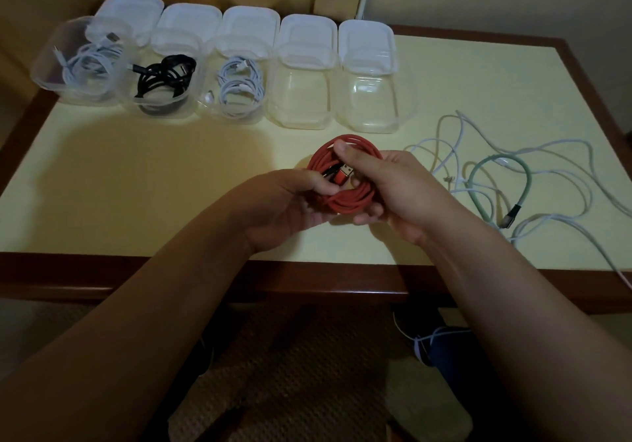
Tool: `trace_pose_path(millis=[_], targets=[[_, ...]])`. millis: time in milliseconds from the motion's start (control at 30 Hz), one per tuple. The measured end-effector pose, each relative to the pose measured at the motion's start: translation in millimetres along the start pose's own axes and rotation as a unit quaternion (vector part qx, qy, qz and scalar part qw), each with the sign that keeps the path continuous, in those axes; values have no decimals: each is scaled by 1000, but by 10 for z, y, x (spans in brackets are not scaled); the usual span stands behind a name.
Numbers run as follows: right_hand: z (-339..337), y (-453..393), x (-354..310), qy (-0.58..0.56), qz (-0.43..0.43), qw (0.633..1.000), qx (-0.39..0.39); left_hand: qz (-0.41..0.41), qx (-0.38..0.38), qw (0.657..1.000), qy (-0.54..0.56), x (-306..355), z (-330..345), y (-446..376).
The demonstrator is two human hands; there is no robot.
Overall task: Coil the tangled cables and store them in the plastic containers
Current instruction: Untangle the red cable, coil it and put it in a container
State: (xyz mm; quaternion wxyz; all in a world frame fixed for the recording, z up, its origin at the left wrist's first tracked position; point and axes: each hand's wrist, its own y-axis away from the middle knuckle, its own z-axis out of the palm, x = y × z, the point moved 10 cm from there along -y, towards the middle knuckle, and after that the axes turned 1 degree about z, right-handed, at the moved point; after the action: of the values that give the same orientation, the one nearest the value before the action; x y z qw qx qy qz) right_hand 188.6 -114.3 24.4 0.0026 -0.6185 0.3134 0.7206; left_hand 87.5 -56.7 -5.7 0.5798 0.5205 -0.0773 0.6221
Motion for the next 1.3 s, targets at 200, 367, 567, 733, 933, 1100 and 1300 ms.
trace_pose_path(millis=[200, 367, 567, 733, 933, 1100, 1300], targets=[[85, 1, 144, -63, 48, 997, 2, 5, -48, 998, 31, -6, 7, -35], [100, -30, 116, -60, 0, 997, 39, 99, 65, 990, -79, 166, -112, 3], [54, -47, 46, -12, -27, 998, 51, 260, 224, 909, -238, 536, -282, 254], [94, -50, 64, 3, -26, 999, 37, 434, 266, 719, -473, 758, -54, 555], [151, -33, 112, -69, 17, 997, -2, 467, 273, 654, -529, 782, 116, 599], [185, -39, 142, -139, 54, 989, -25, 464, 301, 717, -425, 834, 0, 622], [276, -38, 95, -177, 64, 980, -68, 432, 256, 816, -285, 790, -172, 533]])
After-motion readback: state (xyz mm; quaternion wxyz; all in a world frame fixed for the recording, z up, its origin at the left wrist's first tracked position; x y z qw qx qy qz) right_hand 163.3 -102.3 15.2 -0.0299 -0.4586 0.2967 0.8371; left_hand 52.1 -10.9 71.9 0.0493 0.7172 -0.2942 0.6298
